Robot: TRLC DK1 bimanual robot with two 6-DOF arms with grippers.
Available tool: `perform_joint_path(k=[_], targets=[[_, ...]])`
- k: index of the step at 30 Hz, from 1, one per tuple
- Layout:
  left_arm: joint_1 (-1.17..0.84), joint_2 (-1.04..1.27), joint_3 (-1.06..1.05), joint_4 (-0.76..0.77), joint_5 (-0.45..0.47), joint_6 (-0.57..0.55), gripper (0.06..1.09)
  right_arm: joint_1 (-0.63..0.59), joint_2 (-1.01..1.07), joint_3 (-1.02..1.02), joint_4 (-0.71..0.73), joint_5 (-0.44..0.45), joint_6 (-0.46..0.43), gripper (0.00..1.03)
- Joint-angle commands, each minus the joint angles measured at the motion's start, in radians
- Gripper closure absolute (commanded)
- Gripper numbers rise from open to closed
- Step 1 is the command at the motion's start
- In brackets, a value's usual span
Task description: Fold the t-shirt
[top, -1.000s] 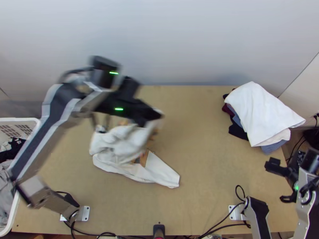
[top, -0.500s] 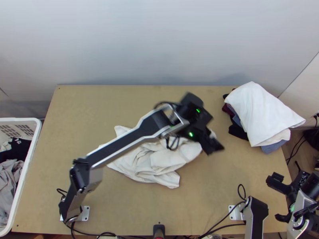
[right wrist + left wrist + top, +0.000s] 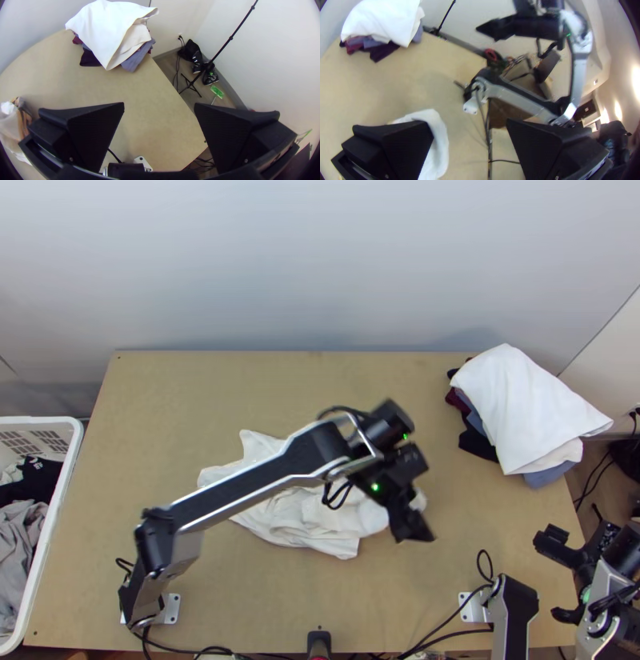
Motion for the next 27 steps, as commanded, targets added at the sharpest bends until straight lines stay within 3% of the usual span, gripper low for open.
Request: perform_joint_path(k=[1, 4, 6, 7, 11, 20, 24, 27], targets=[[-0.009, 0.126, -0.149, -0.147, -0.278, 0.235, 0.1, 0.017, 0.019, -0.002, 0.023, 0.0, -0.007, 0.05], [0.003, 0.183, -0.194, -0.144, -0.323, 0.232, 0.2, 0.033, 0.027, -0.005, 0.035, 0.002, -0.007, 0.05], [0.018, 0.193, -0.203, -0.133, -0.334, 0.209, 0.18, 0.037, 0.035, -0.005, 0.043, 0.002, -0.01, 0.05], [0.028, 0.192, -0.205, -0.128, -0.346, 0.201, 0.09, 0.04, 0.036, -0.008, 0.044, 0.002, -0.013, 0.05], [0.092, 0.126, -0.221, -0.121, -0.393, 0.158, 0.1, 0.086, 0.044, -0.021, 0.057, 0.0, -0.025, 0.05], [0.327, -0.16, -0.304, -0.164, -0.413, 0.151, 0.1, 0.347, 0.116, 0.009, 0.064, -0.035, 0.01, 0.05], [0.445, -0.275, -0.386, -0.18, -0.42, 0.152, 0.1, 0.444, 0.194, 0.04, 0.063, -0.162, 0.029, 0.05], [0.518, -0.341, -0.451, -0.179, -0.495, 0.152, 0.1, 0.556, 0.298, 0.075, 0.063, -0.241, 0.042, 0.05]])
